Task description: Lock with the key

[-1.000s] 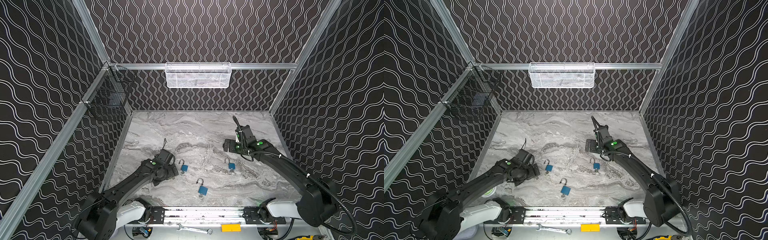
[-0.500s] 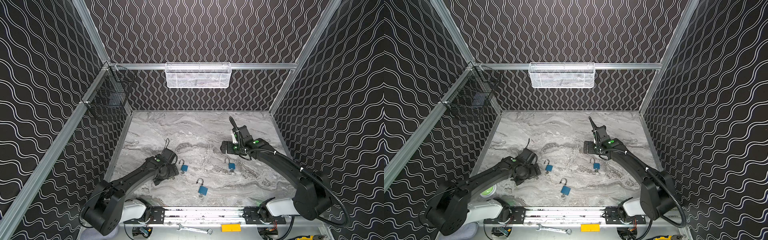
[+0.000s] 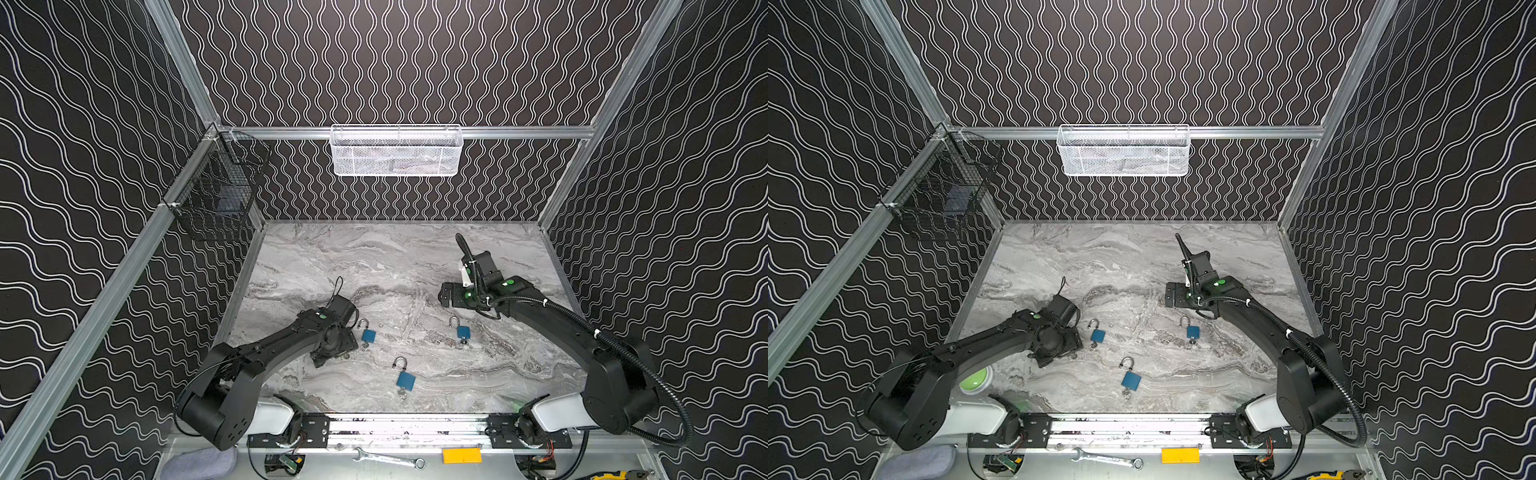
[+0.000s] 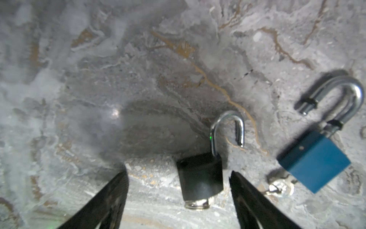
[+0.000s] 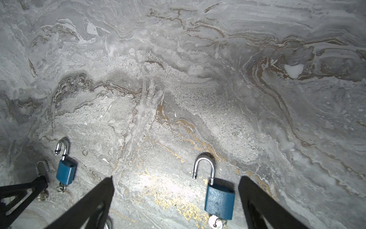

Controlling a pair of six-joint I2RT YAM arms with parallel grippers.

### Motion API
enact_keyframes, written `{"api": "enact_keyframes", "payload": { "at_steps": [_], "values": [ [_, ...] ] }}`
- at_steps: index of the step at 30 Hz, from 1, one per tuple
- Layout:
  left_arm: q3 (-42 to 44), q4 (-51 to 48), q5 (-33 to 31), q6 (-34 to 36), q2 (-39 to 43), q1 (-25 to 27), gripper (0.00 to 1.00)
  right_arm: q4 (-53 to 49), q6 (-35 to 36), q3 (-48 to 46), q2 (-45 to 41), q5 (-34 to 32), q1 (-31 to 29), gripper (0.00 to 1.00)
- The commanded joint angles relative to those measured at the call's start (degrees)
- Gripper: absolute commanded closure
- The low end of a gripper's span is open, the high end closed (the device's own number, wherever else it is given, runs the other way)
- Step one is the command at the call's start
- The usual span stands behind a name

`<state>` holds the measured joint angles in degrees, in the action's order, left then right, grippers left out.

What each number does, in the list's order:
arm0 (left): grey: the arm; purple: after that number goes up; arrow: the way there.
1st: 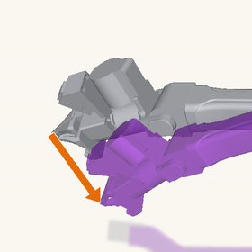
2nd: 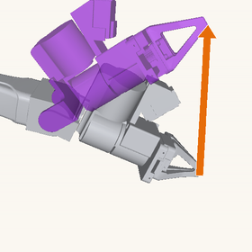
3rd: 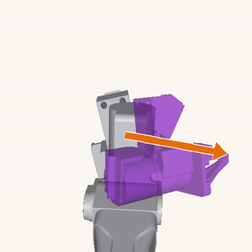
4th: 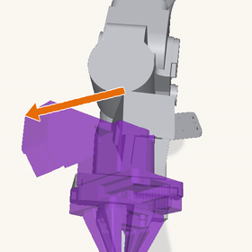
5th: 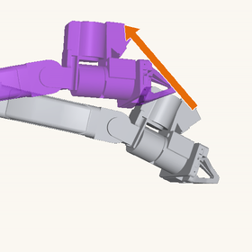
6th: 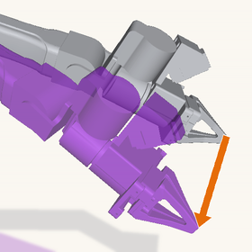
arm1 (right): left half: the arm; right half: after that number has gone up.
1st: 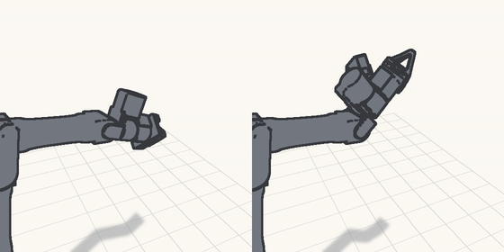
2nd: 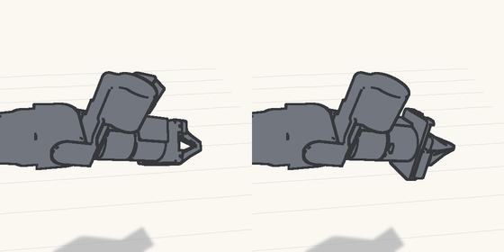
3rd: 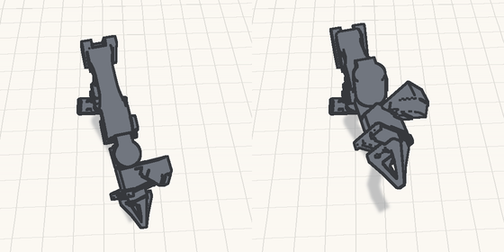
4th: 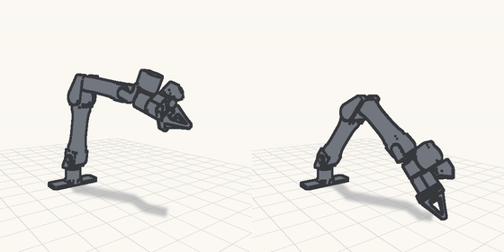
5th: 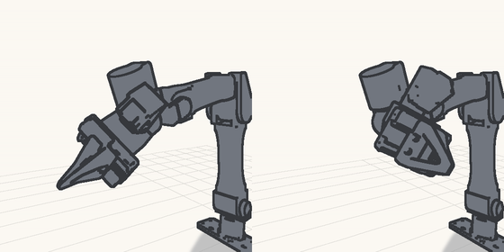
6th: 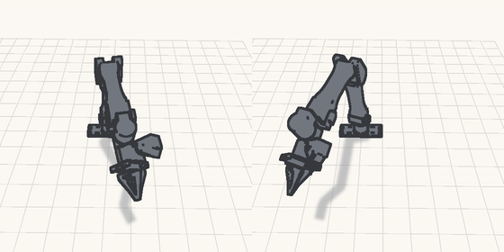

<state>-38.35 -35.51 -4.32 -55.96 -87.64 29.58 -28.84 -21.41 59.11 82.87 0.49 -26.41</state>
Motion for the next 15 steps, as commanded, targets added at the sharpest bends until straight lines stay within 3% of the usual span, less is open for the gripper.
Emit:
{"api": "enact_keyframes", "payload": {
  "at_steps": [1,5,13,15],
  "values": [
    [-0.5,2.0,-0.2,-0.6,-1.0,0.0,0.19,0.7,0.5,-0.1,-0.2,0.2,0.0,0.00],
    [-0.6,2.2,-0.3,-0.8,-2.0,0.0,0.23,1.1,0.7,-0.6,-0.6,0.5,0.1,0.00],
    [-0.8,3.7,0.3,-0.6,-4.3,0.0,0.44,1.1,1.6,-0.9,-0.5,0.7,0.1,0.00],
    [-1.1,3.8,0.3,-0.6,-5.0,0.0,0.45,1.2,1.9,-1.1,-0.7,0.8,0.0,0.00]
  ]
}}
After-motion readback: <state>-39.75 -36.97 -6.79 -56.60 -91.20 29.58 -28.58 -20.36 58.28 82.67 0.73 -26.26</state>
